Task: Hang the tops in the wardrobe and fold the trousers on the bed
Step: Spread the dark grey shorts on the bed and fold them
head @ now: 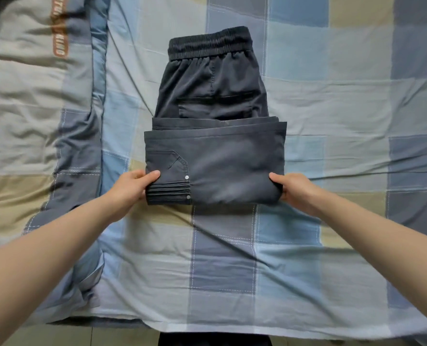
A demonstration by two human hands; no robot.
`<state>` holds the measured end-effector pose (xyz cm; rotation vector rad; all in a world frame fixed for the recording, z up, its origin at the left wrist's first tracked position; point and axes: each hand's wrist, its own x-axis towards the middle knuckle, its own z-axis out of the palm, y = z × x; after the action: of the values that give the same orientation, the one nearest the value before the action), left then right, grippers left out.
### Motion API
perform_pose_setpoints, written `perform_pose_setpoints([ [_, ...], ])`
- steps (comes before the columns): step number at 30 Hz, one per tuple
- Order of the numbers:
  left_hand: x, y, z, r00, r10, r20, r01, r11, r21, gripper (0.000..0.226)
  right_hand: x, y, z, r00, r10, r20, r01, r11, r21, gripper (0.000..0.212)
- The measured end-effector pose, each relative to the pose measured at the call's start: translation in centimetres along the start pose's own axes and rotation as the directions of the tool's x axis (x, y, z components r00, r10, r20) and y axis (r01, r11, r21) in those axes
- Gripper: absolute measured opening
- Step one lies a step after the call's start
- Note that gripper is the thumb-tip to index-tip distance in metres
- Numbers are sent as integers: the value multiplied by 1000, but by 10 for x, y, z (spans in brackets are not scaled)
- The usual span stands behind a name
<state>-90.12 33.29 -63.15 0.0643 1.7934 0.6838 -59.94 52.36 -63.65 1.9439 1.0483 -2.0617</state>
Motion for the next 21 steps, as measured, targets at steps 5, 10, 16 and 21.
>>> perform_pose_setpoints([
  [5,-4,-11,-11,917,368,-156,-276,865,419,17,-2,3,-32,851,-450,-270,234,787,-572,18],
  [10,14,-20,-54,543,715,441,-386,-253,887,67,-8,1,-49,440,-695,568,253,-511,-821,68],
  [16,50,12,-27,466,496,732,-343,-662,667,66,47,-23,-24,433,-381,817,87,-884,-459,60],
  [21,75,32,-35,431,427,795,-424,-682,596,62,73,-53,-25,439,-275,855,177,-907,-382,64],
])
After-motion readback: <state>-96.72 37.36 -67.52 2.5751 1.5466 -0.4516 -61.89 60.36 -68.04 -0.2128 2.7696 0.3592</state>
